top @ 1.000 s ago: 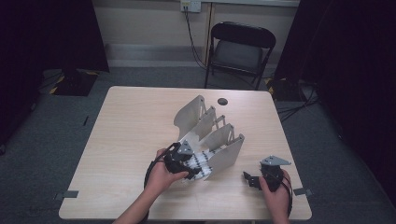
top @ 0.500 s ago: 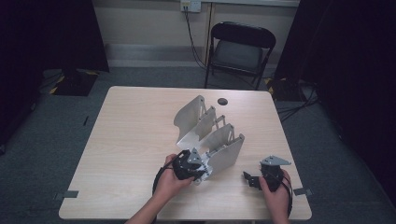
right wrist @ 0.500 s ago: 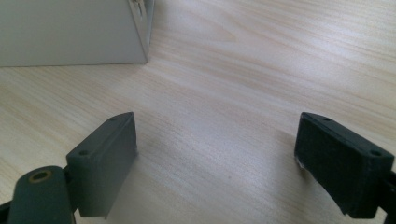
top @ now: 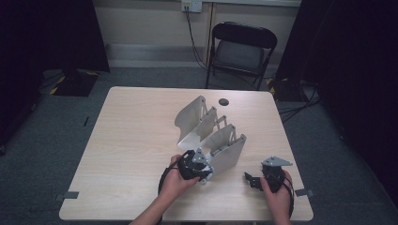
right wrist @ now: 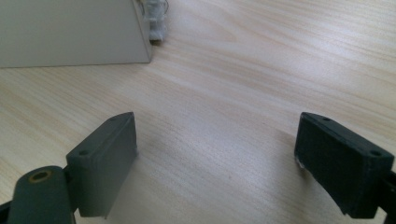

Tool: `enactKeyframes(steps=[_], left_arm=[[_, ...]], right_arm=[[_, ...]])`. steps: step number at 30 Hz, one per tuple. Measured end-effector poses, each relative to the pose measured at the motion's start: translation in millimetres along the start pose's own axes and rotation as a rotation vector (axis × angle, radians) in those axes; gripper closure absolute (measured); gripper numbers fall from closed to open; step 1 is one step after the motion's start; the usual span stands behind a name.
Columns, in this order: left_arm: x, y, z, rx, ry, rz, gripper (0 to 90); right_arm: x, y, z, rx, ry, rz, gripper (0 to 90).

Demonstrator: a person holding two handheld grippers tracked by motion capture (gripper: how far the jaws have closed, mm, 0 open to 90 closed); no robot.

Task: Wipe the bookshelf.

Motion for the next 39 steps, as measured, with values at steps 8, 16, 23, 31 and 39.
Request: enactKeyframes(steps=[8,16,23,31,39], left_arm=[[18.3,-1.8,16.7,-0.010,0.047,0.022,76.1],[32.9,-0.1,30.2,-0.010,0.069,0.025,77.1],[28.7,-0.5,15.9,-0.003,0.066,0.022,77.8],[8.9,-0.9,-10.0,-0.006,0.032,0.029,77.5],[-1.1,-1.8,-8.0,0.018,0.026,0.030,76.4]], right_arm=[[0.0,0.0,0.0,0.000,0.000,0.000,12.4],[0.0,0.0,0.0,0.000,0.000,0.000,12.4],[0.0,-0.1,-0.1,0.000,0.000,0.000,12.4],[0.0,-0.1,-0.1,0.000,0.000,-0.001,12.4],[0.0,0.0,0.0,0.001,0.000,-0.001,12.4]])
Point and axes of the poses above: each handheld gripper's, and its own axes: x roughly backward along the jaws, z roughly out of its underside, y roughly to its left, the point moved 3 cm from there along -x, roughly forward along the jaws, and after that the axes turned 11 degrees about x, right-handed, at the moved point
